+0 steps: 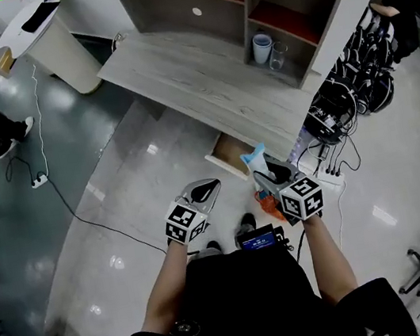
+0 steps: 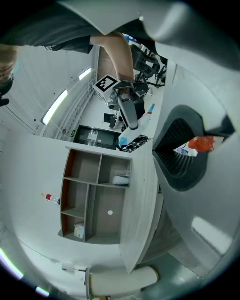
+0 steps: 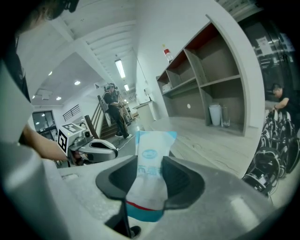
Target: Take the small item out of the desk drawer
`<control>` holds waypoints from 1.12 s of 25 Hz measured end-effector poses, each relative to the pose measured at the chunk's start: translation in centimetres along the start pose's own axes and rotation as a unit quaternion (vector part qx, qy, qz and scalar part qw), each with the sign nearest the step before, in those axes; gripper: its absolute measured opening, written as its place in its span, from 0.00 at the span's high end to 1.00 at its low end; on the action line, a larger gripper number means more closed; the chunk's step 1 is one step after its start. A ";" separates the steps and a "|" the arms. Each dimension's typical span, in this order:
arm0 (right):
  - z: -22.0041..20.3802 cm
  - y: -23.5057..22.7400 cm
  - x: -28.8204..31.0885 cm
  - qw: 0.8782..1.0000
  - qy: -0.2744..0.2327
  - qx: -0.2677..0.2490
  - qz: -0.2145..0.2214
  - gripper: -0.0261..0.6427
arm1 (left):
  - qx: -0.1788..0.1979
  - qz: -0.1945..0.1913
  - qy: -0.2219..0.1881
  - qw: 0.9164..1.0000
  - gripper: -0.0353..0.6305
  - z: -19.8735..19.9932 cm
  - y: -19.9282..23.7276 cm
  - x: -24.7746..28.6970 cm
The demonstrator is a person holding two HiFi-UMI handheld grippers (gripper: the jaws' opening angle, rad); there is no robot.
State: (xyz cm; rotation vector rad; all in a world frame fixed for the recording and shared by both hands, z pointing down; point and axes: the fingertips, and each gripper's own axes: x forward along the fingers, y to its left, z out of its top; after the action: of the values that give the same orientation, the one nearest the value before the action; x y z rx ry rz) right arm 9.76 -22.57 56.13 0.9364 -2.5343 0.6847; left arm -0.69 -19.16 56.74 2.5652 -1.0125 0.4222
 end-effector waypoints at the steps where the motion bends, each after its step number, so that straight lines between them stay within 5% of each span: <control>1: -0.1 0.4 -0.2 1.000 -0.001 0.001 -0.004 0.71 | 0.001 -0.004 0.000 1.000 0.95 0.0 0.0 -0.4; 28: -6.5 14.5 -2.8 0.994 -0.026 0.003 -0.108 0.71 | 0.019 -0.080 -0.030 0.996 0.94 -5.7 -3.7 -11.7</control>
State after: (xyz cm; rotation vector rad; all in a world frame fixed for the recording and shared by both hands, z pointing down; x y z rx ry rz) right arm 2.95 -7.95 55.58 1.2233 -2.4273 0.6093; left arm -7.14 -7.27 56.45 2.6842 -0.8173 0.3255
